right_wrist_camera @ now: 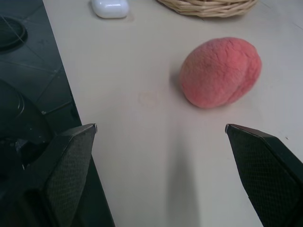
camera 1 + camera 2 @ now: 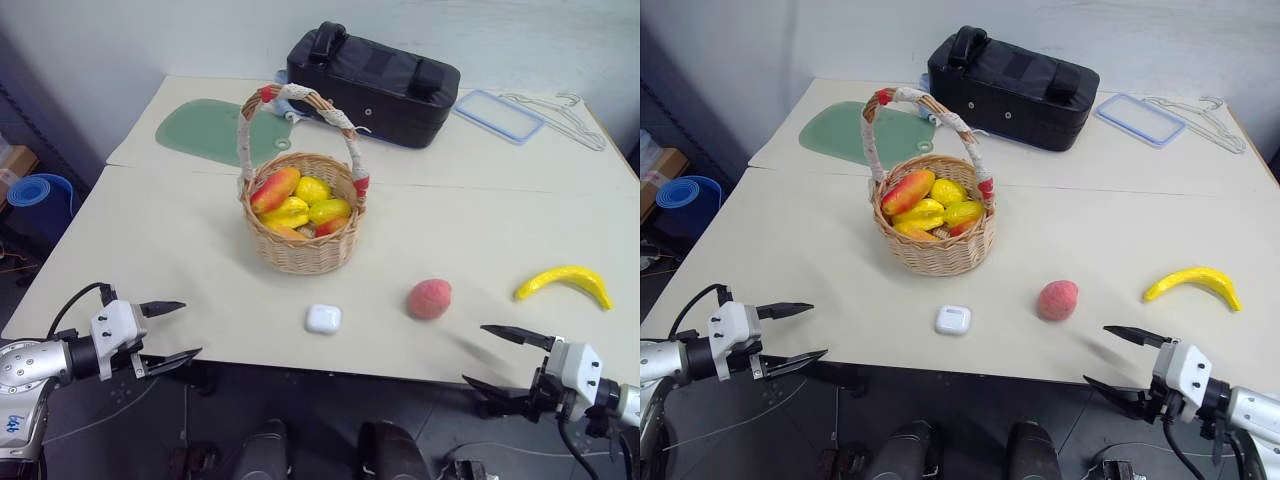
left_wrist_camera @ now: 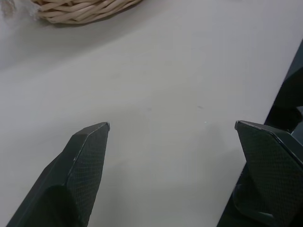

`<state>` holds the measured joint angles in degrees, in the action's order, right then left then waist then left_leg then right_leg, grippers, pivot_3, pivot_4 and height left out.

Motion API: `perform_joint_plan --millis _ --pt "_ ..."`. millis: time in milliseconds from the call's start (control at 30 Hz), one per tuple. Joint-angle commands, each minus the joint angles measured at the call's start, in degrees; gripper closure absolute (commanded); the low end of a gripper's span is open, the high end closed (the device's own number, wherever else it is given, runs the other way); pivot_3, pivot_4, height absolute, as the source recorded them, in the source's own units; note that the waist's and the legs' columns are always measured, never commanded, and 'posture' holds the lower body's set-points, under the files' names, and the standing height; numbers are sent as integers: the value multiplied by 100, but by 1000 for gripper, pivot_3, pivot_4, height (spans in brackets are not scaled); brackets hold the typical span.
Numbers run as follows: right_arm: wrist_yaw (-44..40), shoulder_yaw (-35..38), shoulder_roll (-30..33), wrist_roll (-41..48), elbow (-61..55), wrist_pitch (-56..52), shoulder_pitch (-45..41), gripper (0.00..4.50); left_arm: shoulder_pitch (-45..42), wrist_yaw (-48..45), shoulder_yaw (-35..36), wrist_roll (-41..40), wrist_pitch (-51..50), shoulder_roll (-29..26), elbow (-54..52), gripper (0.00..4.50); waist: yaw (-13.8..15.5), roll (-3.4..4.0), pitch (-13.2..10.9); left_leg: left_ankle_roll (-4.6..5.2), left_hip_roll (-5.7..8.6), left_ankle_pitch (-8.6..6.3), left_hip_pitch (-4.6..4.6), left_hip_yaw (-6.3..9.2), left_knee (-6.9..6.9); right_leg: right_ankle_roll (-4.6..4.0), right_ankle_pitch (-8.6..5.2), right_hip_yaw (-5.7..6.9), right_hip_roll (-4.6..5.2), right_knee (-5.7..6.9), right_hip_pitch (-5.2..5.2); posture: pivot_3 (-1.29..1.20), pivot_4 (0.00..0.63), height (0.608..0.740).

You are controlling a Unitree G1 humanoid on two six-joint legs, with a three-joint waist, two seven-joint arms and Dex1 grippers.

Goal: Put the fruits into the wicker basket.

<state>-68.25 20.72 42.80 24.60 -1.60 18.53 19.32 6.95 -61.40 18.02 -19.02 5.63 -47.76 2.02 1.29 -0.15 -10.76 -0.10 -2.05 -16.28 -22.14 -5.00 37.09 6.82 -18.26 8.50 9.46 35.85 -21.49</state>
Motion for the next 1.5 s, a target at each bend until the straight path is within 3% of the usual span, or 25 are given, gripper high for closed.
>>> perform_joint_plan --millis 33,333,500,667,767,833,1000,1133,1233,1333,1500 --pt "-197 210 110 69 172 280 52 0 -64 7 120 -63 -15 -73 -55 44 -1 0 0 -1 -2 -2 1 -3 0 0 0 -2 -1 0 -1 0 150 740" --pt "-188 209 49 106 120 361 335 0 -48 -109 160 -390 -522 -59 -212 44 -5 0 0 -4 -31 -9 8 -25 2 0 0 -21 -5 -1 -6 0 150 740" --pt "60 191 -51 271 -312 109 386 0 -240 -494 -52 -877 -1488 -332 -692 44 -2 -1 -1 -8 -45 -14 8 -28 4 -1 1 -25 -16 -1 -9 0 150 740" --pt "232 -22 -300 1040 -1653 -293 428 0 -1292 -697 -873 -1244 -2427 -341 -1454 44 35 1 -2 -11 -49 -15 9 -27 8 -4 2 -37 -24 1 -10 0 150 740" --pt "512 -351 -318 1122 -2388 -773 349 0 -1939 -658 -1607 -1118 -2536 203 -1495 44 24 0 1 -26 -55 -14 19 -27 10 -6 7 -65 -36 0 -10 0 150 740" --pt "786 -612 -413 1084 -2741 -997 151 0 -2457 -590 -2296 -623 -2251 765 -1190 44 24 -3 -1 -35 -42 -15 30 -31 12 -4 8 -83 -54 -3 -7 0 150 740" --pt "990 -745 -511 736 -2685 -1039 -77 0 -3172 -412 -3189 176 -1740 1694 -332 44 10 -26 -6 -50 -66 -18 23 -64 27 -12 13 -94 -93 -13 -11 0 150 740" --pt "1111 -714 -570 652 -2711 -1049 -48 0 -3384 -131 -3613 999 -1279 1872 314 44 4 -27 -6 -52 -68 -16 19 -72 28 -15 12 -96 -96 -15 -16 0 150 740" --pt "1204 -673 -616 626 -2737 -1057 -23 0 -3288 -238 -3640 1007 -1270 1839 306 44 6 -28 -7 -50 -69 -16 17 -73 28 -15 12 -98 -95 -16 -19 0 150 740" --pt "1232 -723 -648 581 -2692 -1022 -52 0 -3203 -192 -3595 1084 -1249 1808 329 547 13 -28 -7 -48 -70 -18 14 -65 33 -16 12 -97 -94 -15 -20 0 150 740" --pt "1187 -928 -718 589 -2652 -1056 -276 0 -3024 7 -3198 842 -1356 1826 127 2117 11 -28 -7 -32 -70 -26 14 -42 35 -17 13 -99 -92 -14 -20 0 150 740"
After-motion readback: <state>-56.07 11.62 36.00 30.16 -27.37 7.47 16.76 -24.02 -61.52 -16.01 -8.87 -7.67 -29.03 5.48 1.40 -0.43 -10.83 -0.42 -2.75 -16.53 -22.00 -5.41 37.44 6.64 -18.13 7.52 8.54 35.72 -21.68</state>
